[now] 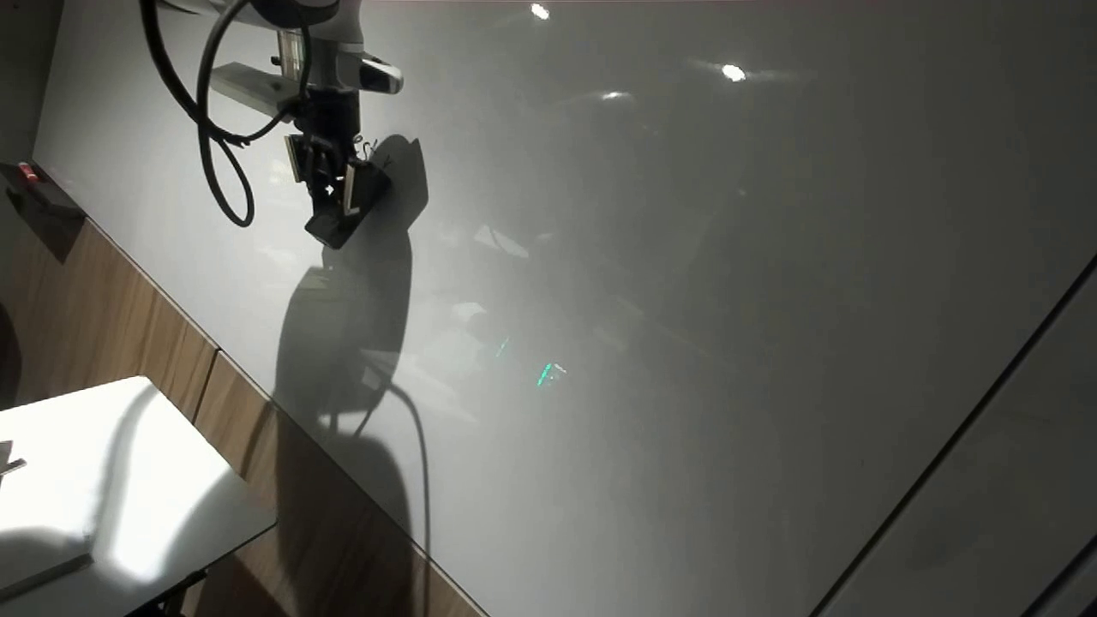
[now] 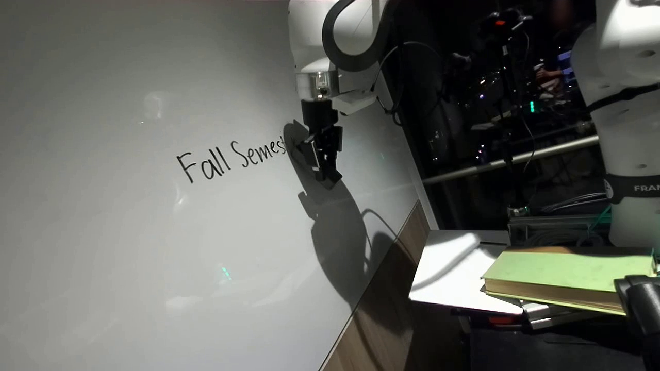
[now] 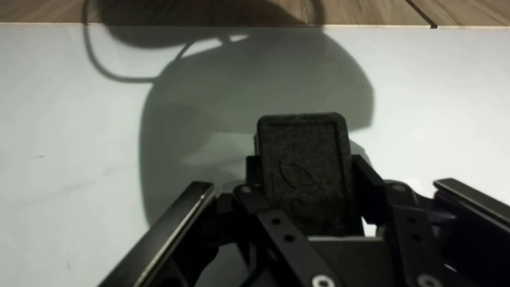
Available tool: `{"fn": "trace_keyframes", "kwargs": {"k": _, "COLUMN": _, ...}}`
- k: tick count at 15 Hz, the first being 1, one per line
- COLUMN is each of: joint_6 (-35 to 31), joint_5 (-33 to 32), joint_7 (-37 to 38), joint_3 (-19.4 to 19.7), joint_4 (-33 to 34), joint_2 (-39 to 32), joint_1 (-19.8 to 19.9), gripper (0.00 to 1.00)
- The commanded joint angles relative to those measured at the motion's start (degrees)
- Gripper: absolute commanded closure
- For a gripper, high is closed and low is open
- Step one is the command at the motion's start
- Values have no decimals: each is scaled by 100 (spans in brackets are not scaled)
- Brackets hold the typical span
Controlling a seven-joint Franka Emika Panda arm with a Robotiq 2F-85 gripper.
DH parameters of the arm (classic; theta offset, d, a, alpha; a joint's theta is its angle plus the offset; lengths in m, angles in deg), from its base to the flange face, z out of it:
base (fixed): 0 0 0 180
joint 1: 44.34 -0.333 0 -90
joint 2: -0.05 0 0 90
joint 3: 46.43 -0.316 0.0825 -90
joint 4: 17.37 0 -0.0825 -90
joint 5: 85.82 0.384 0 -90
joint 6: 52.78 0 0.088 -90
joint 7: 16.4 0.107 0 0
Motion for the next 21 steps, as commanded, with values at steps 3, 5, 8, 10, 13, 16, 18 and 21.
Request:
{"fn": "trace_keyframes", "kwargs": {"k": 3, "joint_6": 230, "joint_5": -8, "joint_7": -149, "joint_3": 161, "joint_4": 683, "joint_2": -8, "joint_1": 105, "gripper": 69}}
{"fn": "trace_keyframes", "kwargs": {"k": 5, "joint_6": 283, "joint_5": 13, "joint_7": -129, "joint_3": 135, "joint_4": 745, "joint_2": 37, "joint_1": 72, "gripper": 69}}
{"fn": "trace_keyframes", "kwargs": {"k": 8, "joint_6": 309, "joint_5": -10, "joint_7": -61, "joint_3": 56, "joint_4": 698, "joint_2": 95, "joint_1": 21, "gripper": 69}}
{"fn": "trace_keyframes", "kwargs": {"k": 10, "joint_6": 297, "joint_5": -4, "joint_7": -36, "joint_3": 8, "joint_4": 634, "joint_2": 146, "joint_1": -12, "gripper": 69}}
{"fn": "trace_keyframes", "kwargs": {"k": 13, "joint_6": 287, "joint_5": 2, "joint_7": 2, "joint_3": -85, "joint_4": 578, "joint_2": 171, "joint_1": -87, "gripper": 69}}
{"fn": "trace_keyframes", "kwargs": {"k": 16, "joint_6": 298, "joint_5": 21, "joint_7": 46, "joint_3": -210, "joint_4": 589, "joint_2": 148, "joint_1": -169, "gripper": 69}}
{"fn": "trace_keyframes", "kwargs": {"k": 18, "joint_6": 296, "joint_5": 19, "joint_7": 79, "joint_3": -282, "joint_4": 603, "joint_2": 131, "joint_1": -228, "gripper": 69}}
{"fn": "trace_keyframes", "kwargs": {"k": 21, "joint_6": 309, "joint_5": -47, "joint_7": 67, "joint_3": -324, "joint_4": 694, "joint_2": 64, "joint_1": -224, "gripper": 69}}
